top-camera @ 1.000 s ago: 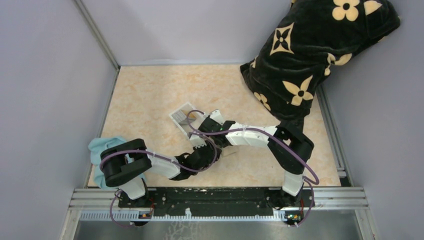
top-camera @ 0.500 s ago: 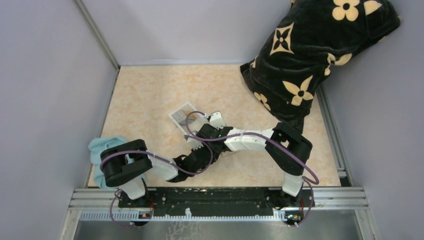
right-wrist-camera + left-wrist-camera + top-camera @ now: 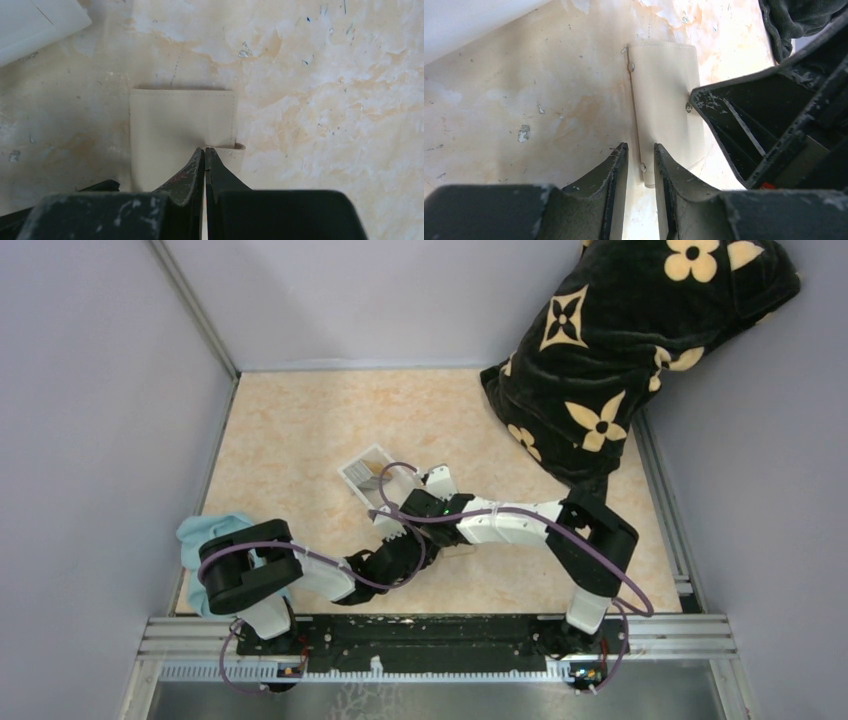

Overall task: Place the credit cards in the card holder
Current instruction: Close the card holder at the center of the board.

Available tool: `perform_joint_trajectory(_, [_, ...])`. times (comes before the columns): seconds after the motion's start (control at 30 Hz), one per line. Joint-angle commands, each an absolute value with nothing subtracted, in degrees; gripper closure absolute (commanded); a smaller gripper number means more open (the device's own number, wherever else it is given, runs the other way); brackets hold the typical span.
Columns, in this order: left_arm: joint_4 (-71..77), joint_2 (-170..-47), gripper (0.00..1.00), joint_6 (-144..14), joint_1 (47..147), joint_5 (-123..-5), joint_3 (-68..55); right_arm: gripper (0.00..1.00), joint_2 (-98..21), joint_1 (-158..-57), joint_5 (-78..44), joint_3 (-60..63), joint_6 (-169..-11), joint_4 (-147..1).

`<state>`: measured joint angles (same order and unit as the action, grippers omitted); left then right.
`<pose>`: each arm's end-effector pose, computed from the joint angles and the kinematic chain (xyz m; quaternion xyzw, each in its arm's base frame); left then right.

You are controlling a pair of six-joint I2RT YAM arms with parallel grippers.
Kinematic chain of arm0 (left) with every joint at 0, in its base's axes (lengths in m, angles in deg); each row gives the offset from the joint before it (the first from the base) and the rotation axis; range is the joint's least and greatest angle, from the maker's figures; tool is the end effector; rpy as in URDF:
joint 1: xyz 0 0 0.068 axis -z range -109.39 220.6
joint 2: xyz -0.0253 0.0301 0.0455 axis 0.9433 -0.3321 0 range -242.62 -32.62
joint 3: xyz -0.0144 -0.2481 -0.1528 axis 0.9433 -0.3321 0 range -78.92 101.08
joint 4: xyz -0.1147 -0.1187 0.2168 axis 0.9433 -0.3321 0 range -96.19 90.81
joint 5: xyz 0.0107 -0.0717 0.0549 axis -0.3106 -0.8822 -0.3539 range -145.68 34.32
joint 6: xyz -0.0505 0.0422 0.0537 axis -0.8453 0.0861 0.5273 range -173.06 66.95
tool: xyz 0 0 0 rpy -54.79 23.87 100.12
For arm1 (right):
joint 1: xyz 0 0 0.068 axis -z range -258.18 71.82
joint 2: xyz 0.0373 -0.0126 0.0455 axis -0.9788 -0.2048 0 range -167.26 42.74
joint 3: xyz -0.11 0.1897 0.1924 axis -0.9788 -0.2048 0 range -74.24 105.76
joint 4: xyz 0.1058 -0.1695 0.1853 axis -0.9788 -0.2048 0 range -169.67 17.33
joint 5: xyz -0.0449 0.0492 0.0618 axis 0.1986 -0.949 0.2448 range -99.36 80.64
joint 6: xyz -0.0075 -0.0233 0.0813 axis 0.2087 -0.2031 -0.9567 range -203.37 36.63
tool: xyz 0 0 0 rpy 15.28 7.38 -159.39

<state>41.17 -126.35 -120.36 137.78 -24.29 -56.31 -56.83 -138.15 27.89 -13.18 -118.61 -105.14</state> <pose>0.1508 -0.2583 0.1024 -0.1347 0.8368 -0.3477 0.4009 0.2136 0.2794 0.1540 -0.1485 0.9242 -0.0968 0.3382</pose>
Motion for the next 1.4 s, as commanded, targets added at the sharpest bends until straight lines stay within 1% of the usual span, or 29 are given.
perform_joint_trajectory(0.0, [35.9,-127.5,0.66,-119.7,137.8,-26.3,-57.2,1.00,-52.4,-138.1,28.2,-14.3,-119.8,-107.4])
perform_joint_trajectory(0.13, [36.0,-128.1,0.67,-119.2,137.8,-26.5,-56.4,1.00,-50.0,-137.5,27.7,-15.4,-119.4,-107.3])
perform_joint_trajectory(0.7, [36.1,-129.4,0.66,-118.3,137.8,-27.3,-54.5,1.00,-51.4,-137.4,24.5,-16.3,-119.1,-104.8])
perform_joint_trajectory(1.37, [37.0,-129.8,0.66,-118.6,137.8,-28.1,-54.9,1.00,-51.4,-137.4,27.7,-18.2,-120.2,-99.6])
